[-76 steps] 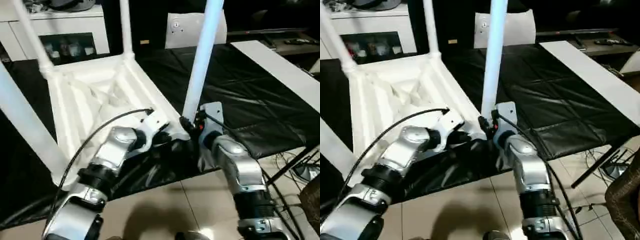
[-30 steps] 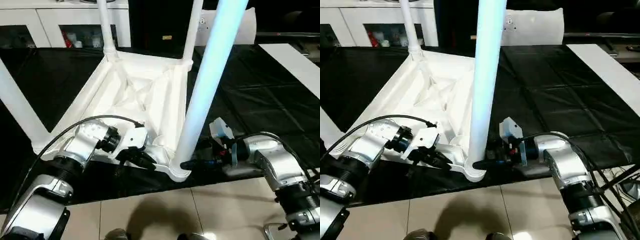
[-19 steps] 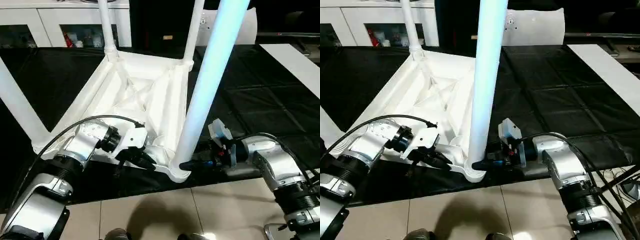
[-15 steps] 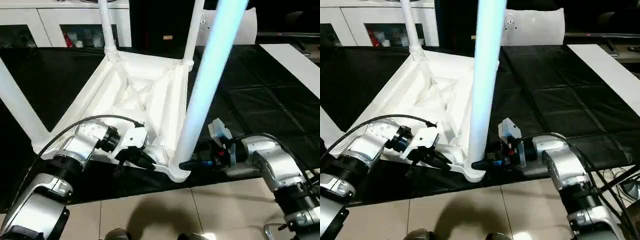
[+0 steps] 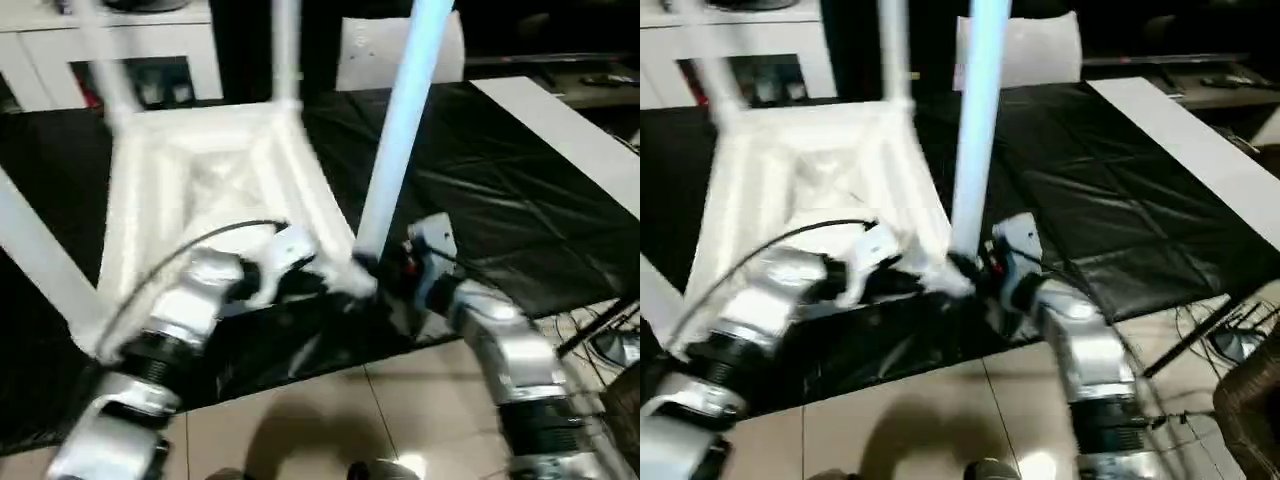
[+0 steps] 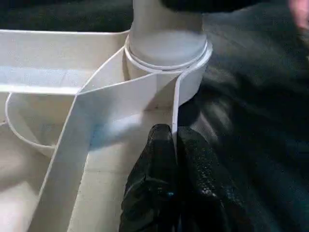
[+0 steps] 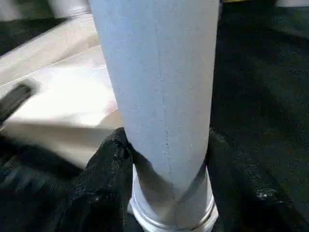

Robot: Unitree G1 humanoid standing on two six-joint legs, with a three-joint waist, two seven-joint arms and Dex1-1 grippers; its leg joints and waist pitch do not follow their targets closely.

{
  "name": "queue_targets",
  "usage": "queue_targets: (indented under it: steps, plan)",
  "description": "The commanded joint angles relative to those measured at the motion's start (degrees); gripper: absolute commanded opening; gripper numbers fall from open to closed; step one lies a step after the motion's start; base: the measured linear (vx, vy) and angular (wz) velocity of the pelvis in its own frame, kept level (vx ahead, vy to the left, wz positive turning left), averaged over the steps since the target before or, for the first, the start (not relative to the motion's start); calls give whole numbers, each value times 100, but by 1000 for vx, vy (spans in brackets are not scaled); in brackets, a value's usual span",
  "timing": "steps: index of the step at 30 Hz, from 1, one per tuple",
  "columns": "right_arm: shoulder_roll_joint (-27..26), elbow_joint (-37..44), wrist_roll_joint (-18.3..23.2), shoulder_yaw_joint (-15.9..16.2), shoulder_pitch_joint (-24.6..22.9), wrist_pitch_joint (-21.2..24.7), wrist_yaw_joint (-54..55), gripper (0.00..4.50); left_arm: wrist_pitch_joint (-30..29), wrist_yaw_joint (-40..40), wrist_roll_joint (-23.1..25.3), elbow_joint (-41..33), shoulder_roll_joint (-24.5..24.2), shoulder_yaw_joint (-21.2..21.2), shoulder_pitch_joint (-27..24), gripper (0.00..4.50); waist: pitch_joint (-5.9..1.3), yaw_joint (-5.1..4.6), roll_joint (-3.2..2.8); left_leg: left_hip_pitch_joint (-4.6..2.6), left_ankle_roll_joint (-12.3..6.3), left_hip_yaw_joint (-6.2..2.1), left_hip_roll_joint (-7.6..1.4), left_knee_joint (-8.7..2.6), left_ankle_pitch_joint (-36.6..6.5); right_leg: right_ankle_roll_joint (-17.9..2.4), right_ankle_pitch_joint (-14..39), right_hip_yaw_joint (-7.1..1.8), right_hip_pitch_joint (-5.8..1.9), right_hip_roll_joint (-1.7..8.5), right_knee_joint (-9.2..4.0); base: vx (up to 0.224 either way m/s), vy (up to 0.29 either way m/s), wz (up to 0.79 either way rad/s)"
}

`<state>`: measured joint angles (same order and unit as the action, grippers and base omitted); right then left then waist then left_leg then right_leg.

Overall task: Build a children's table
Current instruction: Rotate leg to tighten

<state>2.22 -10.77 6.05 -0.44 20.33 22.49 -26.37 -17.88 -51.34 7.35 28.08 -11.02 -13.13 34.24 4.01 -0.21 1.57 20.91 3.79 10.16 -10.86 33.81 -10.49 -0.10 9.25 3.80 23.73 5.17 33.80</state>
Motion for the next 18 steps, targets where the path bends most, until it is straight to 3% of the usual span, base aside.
queue_targets:
  steps: [1,2,5,6,8,10,14,15,18]
  plan:
    - [-625,-443,23,601,132,223,320,189,4,697,-208,105,701,-92,337,0,-252,-19,27,-53,22,-124,-154,-474,-2134,-473,3666,-194,-129,296,-644,0,0,0]
    - [-716,-535,-3,548,200,190,512,189,6,793,-193,191,755,-79,404,0,-259,-39,11,-62,33,-133,-147,-478,-2193,-464,3610,-182,-118,282,-647,0,0,0]
    - [-937,-598,17,429,325,38,769,189,-31,1070,-27,263,854,-51,526,0,-297,-59,12,-25,-32,-130,-169,-512,-2002,-560,3016,-195,-181,277,-611,0,0,0]
    - [-969,-554,15,409,341,-25,752,224,-8,1072,17,276,839,-54,562,0,-307,-63,7,-11,-96,-110,-185,-519,-1844,-724,2471,-222,-187,265,-566,0,0,0]
    - [-951,-459,42,373,316,-72,649,259,52,957,40,274,771,-74,577,0,-330,-56,-12,-6,-147,-88,-182,-508,-1695,-889,2003,-242,-216,258,-517,0,0,0]
    - [-780,-277,89,362,199,-164,409,270,213,742,64,239,593,-139,527,0,-337,-42,-14,5,-246,-66,-177,-493,-1494,-1060,1630,-256,-245,266,-482,0,0,0]
    - [-404,-103,138,385,36,-333,-26,301,474,380,6,283,334,-181,448,0,-347,8,-2,13,-404,-47,-169,-474,-1276,-1120,1545,-252,-291,290,-476,0,0,0]
    - [-85,26,212,382,-81,-409,-362,308,762,38,-37,301,113,-221,379,0,-350,35,-3,8,-432,-45,-175,-469,-1211,-1083,1564,-249,-301,292,-478,0,0,0]
    - [237,117,281,397,-158,-481,-774,344,1000,-304,-110,307,-68,-240,311,0,-381,44,-10,25,-519,-33,-194,-440,-823,-1253,989,-250,-320,279,-394,0,0,0]
